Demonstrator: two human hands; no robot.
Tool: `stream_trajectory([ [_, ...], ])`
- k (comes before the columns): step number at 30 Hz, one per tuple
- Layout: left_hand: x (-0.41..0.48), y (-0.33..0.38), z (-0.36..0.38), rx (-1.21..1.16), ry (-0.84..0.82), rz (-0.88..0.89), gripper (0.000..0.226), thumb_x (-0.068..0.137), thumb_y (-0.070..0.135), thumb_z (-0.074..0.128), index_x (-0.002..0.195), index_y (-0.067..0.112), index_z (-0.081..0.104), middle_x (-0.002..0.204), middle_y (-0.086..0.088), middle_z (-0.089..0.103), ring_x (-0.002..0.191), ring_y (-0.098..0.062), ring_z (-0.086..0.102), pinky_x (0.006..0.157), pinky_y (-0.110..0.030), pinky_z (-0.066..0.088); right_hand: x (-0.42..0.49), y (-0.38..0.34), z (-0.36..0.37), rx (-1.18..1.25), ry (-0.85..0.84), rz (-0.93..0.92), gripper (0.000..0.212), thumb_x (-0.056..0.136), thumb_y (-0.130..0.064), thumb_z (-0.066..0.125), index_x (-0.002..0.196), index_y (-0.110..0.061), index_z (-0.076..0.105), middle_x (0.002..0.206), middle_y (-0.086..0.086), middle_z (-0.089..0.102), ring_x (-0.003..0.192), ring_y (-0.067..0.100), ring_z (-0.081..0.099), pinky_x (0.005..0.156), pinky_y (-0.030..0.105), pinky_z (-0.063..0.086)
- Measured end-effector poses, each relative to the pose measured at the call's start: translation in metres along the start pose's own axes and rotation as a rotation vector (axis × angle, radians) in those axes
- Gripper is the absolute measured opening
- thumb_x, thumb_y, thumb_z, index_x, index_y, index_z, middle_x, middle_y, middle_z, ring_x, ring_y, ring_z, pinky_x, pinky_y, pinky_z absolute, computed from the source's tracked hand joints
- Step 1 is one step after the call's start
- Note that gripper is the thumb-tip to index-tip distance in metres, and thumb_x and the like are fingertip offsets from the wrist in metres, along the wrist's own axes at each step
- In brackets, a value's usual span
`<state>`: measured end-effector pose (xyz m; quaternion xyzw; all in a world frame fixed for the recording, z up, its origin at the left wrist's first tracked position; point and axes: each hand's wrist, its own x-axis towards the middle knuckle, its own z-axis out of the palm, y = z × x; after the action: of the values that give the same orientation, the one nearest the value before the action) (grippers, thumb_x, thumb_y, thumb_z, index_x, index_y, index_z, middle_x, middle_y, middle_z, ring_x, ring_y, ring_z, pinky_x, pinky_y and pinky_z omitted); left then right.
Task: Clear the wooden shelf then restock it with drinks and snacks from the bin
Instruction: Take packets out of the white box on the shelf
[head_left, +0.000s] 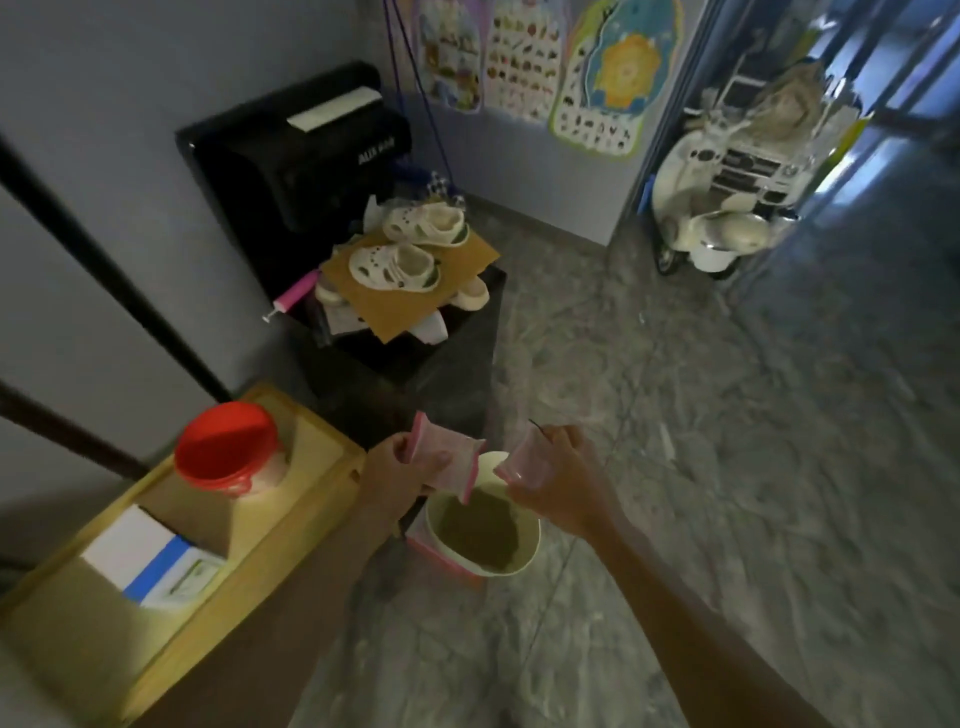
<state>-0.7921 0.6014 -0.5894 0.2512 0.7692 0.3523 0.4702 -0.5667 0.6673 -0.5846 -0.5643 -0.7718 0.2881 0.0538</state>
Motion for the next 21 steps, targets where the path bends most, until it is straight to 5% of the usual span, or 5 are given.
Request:
stream_trajectory([
  [2, 0.041, -0.035, 0.029, 0.035, 0.024, -0.022, 0.054, 0.097, 0.034, 0.074, 0.142, 0.010, 0.056, 0.131, -0.012, 0.066, 0.119, -0.031, 0.066, 0.106, -0.046, 0.055, 0.019, 0.026, 0.038, -0.032, -0.029, 0.001, 0.103, 0.072, -0.070, 0.081, 0.157, -0.033, 0.035, 0.153, -0.003, 0.041, 0.140, 0.023, 0.042, 0.108, 0.047, 0.052],
  [7, 0.123, -0.130, 0.080, 0.145, -0.002, -0.023, 0.056, 0.088, 0.053, 0.077, 0.131, 0.022, 0.062, 0.122, -0.001, 0.070, 0.111, -0.025, 0.068, 0.101, -0.047, 0.059, 0.058, 0.082, 0.141, -0.019, -0.086, 0.102, 0.106, 0.073, -0.067, 0.084, 0.158, -0.030, 0.034, 0.153, -0.002, 0.041, 0.136, 0.023, 0.049, 0.107, 0.046, 0.053],
  [12, 0.186, -0.211, 0.126, 0.117, -0.020, -0.048, 0.061, 0.086, 0.046, 0.082, 0.137, 0.018, 0.063, 0.115, 0.004, 0.071, 0.106, -0.020, 0.068, 0.100, -0.045, 0.059, 0.081, 0.134, 0.233, -0.080, -0.107, 0.120, 0.104, 0.073, -0.065, 0.084, 0.157, -0.027, 0.036, 0.150, 0.002, 0.047, 0.133, 0.028, 0.053, 0.109, 0.050, 0.047],
  [18, 0.209, -0.248, 0.143, 0.157, -0.050, -0.020, 0.055, 0.083, 0.043, 0.087, 0.128, 0.020, 0.067, 0.111, 0.009, 0.071, 0.110, -0.022, 0.069, 0.100, -0.047, 0.058, 0.083, 0.173, 0.274, -0.073, -0.103, 0.138, 0.116, 0.066, -0.076, 0.079, 0.161, -0.031, 0.032, 0.154, -0.003, 0.043, 0.140, 0.026, 0.047, 0.112, 0.050, 0.039],
  [21, 0.204, -0.242, 0.139, 0.170, -0.060, 0.036, 0.067, 0.084, 0.044, 0.087, 0.140, 0.019, 0.061, 0.124, 0.007, 0.067, 0.122, -0.022, 0.064, 0.108, -0.042, 0.052, 0.080, 0.174, 0.268, -0.043, -0.107, 0.139, 0.121, 0.065, -0.077, 0.082, 0.163, -0.028, 0.030, 0.162, 0.000, 0.039, 0.145, 0.026, 0.042, 0.118, 0.050, 0.034],
])
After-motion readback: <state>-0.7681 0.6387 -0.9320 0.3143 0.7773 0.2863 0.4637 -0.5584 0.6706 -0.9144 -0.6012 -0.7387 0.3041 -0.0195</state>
